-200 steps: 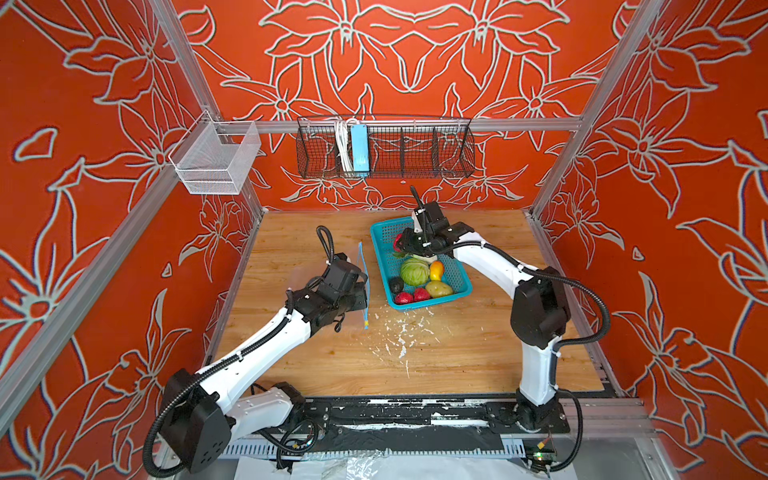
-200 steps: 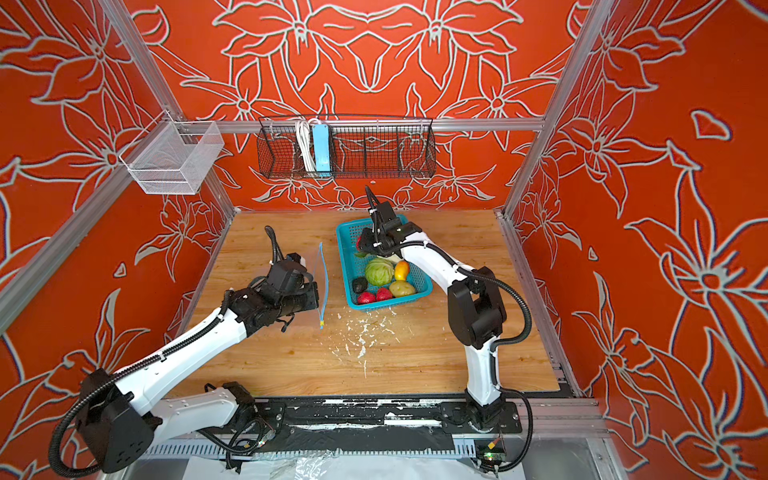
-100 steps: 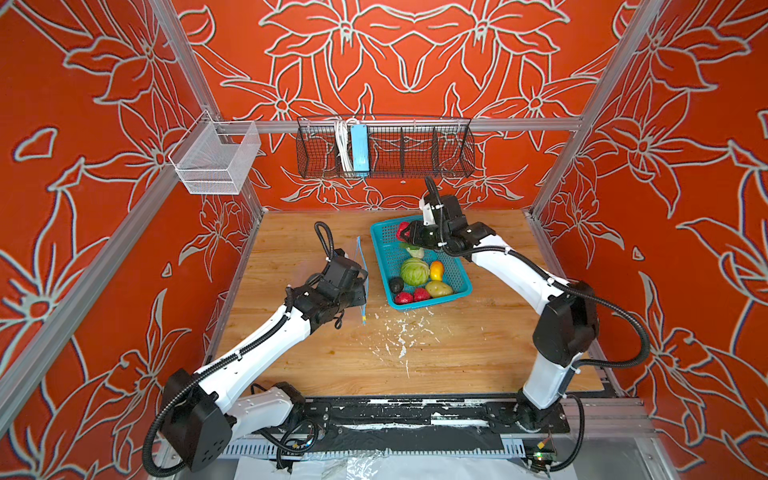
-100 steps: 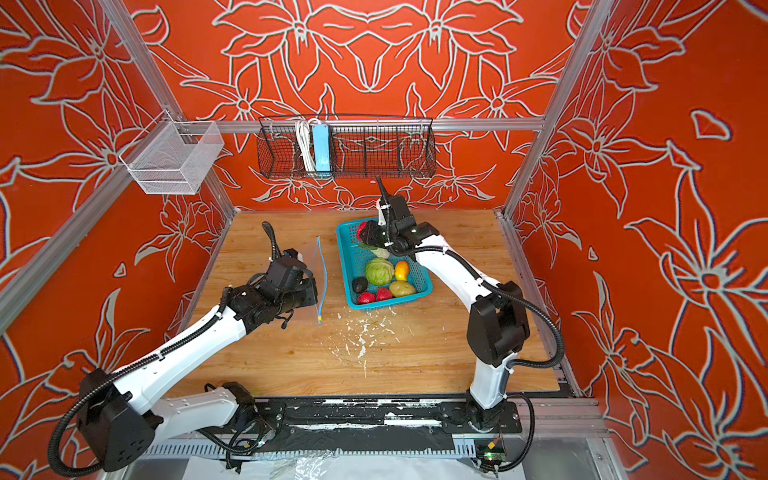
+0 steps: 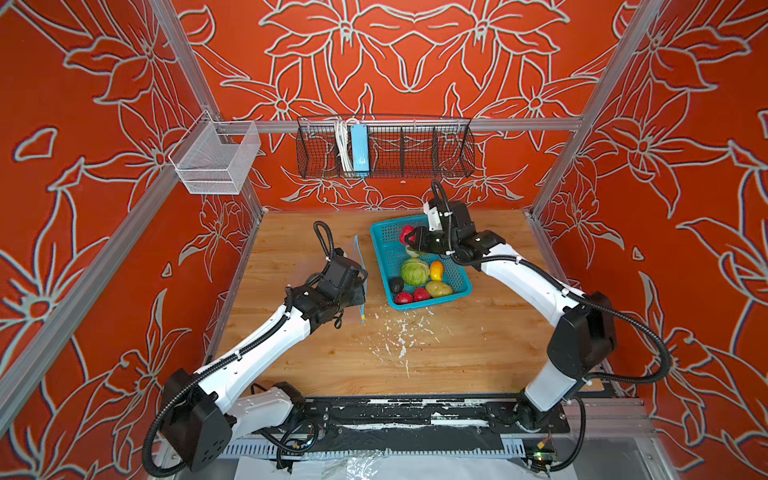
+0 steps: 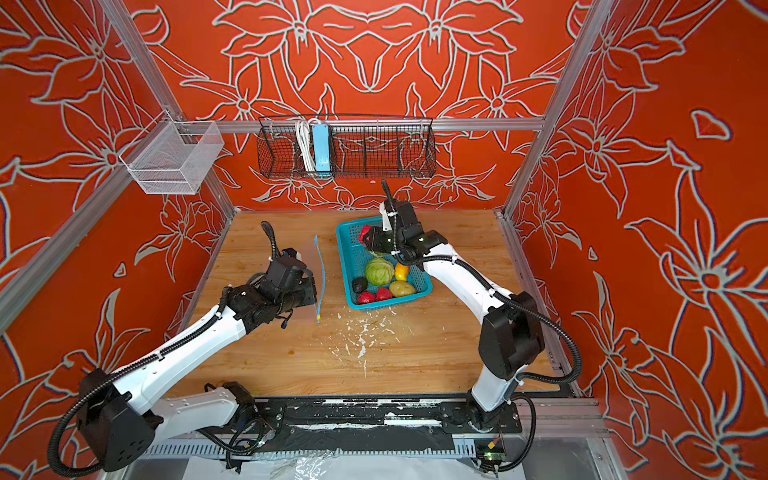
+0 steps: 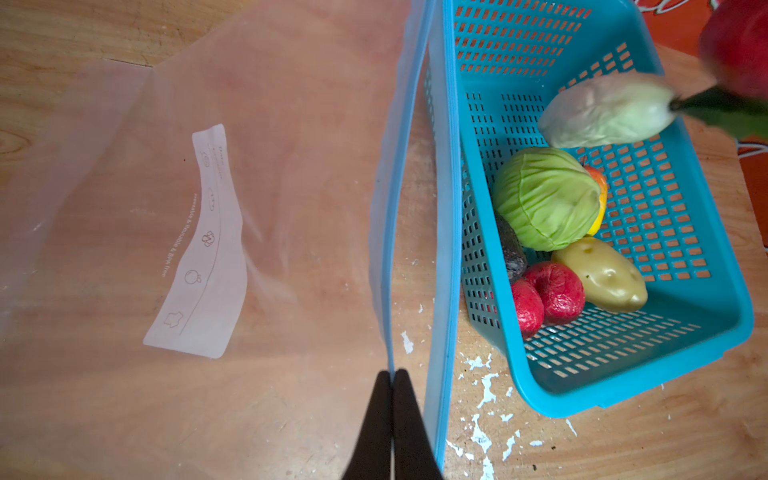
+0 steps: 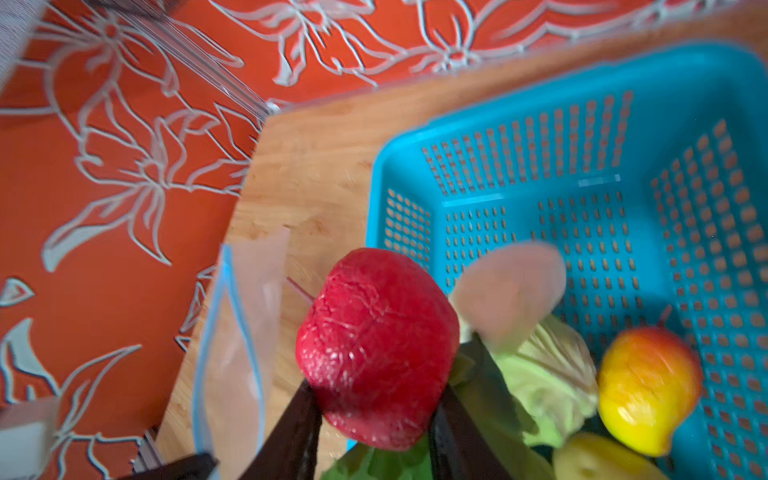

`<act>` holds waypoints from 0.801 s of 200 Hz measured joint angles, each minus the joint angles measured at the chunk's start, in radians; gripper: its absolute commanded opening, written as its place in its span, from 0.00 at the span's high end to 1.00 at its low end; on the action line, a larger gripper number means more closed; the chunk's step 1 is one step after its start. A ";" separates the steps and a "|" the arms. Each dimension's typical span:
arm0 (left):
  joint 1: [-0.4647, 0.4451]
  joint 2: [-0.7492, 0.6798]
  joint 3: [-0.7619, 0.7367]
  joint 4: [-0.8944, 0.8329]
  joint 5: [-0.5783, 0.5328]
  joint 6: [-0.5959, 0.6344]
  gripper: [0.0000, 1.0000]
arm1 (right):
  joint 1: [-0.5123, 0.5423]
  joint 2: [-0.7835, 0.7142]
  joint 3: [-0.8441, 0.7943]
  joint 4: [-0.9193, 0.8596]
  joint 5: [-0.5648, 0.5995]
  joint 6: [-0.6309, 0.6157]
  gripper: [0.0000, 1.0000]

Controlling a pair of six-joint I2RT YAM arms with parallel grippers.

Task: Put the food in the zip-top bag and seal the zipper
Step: 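Lift the red radish out of the basket with the right gripper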

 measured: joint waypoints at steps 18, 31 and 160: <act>0.000 0.000 0.000 0.000 0.000 0.000 1.00 | 0.000 -0.021 -0.066 0.002 0.002 0.001 0.65; 0.000 0.000 0.000 0.000 0.000 0.000 1.00 | 0.000 -0.046 -0.111 -0.002 0.005 0.001 0.64; 0.000 0.019 0.000 0.005 0.001 -0.001 1.00 | -0.001 -0.111 -0.274 -0.120 0.088 -0.031 0.39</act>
